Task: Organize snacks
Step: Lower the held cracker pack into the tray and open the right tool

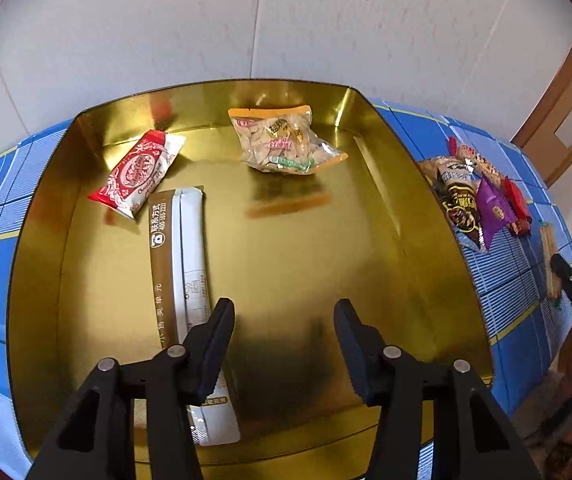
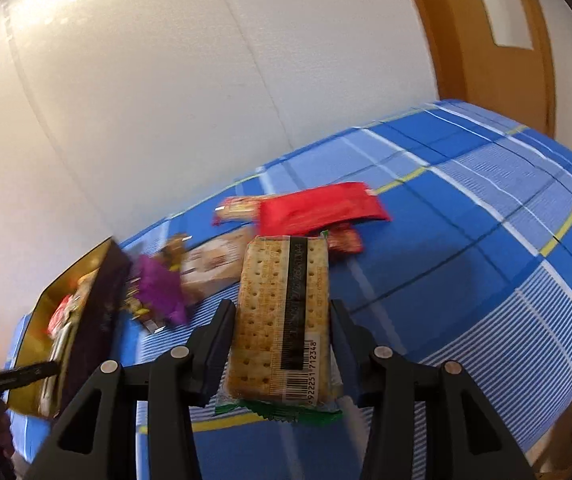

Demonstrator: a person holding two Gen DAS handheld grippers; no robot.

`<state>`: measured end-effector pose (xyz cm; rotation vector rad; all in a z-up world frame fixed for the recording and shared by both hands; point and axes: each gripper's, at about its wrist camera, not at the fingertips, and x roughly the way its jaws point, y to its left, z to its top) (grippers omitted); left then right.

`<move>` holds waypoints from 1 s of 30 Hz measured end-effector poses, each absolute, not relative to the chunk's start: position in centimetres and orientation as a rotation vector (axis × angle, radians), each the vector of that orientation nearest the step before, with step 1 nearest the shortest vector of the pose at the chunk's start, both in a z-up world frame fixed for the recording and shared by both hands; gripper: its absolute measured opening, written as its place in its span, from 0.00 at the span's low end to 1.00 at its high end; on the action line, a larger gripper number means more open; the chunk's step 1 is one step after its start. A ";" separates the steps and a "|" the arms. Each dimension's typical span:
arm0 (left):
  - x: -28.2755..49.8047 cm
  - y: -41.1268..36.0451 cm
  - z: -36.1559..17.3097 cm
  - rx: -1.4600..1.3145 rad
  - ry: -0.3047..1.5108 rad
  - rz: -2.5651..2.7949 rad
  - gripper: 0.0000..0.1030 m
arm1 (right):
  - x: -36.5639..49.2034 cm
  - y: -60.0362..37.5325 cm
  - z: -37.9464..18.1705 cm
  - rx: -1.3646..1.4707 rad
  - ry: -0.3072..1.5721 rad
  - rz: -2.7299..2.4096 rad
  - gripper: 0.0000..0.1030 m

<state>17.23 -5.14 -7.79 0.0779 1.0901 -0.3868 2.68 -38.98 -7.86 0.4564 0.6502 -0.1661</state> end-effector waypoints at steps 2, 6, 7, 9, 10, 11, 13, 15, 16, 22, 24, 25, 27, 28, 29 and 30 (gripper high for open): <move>17.5 -4.7 -8.1 0.075 1.098 -0.372 0.51 | 2.8 -37.2 -6.8 0.444 0.646 -0.116 0.46; 18.1 -3.4 -8.3 0.036 1.107 -0.354 0.51 | 4.0 -33.7 -4.6 0.409 0.633 -0.034 0.46; 18.3 -3.0 -8.4 0.030 1.108 -0.348 0.51 | 4.4 -32.8 -4.1 0.396 0.633 -0.017 0.46; 18.6 -2.2 -8.5 0.021 1.110 -0.334 0.51 | 5.2 -31.2 -3.4 0.382 0.639 0.020 0.46; 18.7 -1.9 -8.6 0.020 1.110 -0.323 0.51 | 5.8 -29.9 -3.0 0.368 0.639 0.053 0.46; 18.8 -1.4 -8.7 0.018 1.109 -0.310 0.51 | 6.1 -29.0 -2.8 0.353 0.640 0.069 0.46; 19.0 -0.6 -8.8 0.008 1.105 -0.290 0.51 | 6.8 -27.3 -2.4 0.319 0.643 0.105 0.46; 19.1 0.1 -8.8 -0.012 1.104 -0.285 0.51 | 7.9 -25.5 -2.1 0.286 0.646 0.145 0.46; 19.0 0.5 -8.8 -0.019 1.100 -0.277 0.51 | 8.4 -24.8 -2.0 0.271 0.655 0.160 0.46; 17.3 0.3 -8.1 -0.055 1.073 -0.328 0.55 | 12.4 -20.7 -2.9 0.191 0.773 0.204 0.46; 16.2 -0.2 -7.6 -0.049 1.052 -0.346 0.60 | 13.3 -19.6 -3.2 0.172 0.801 0.215 0.46; 15.8 -0.5 -7.4 -0.043 1.042 -0.350 0.64 | 13.7 -19.1 -3.4 0.153 0.811 0.215 0.46; 15.2 -1.0 -7.2 -0.029 1.028 -0.359 0.67 | 14.4 -18.1 -4.0 0.115 0.827 0.215 0.46; 14.9 -1.2 -7.2 -0.020 1.023 -0.359 0.67 | 14.9 -17.6 -4.3 0.099 0.840 0.214 0.46; 14.6 -1.3 -7.2 -0.011 1.021 -0.355 0.67 | 15.1 -17.4 -4.5 0.089 0.849 0.210 0.46; 14.5 -1.2 -7.2 -0.009 1.023 -0.354 0.67 | 15.5 -17.1 -4.8 0.074 0.862 0.202 0.46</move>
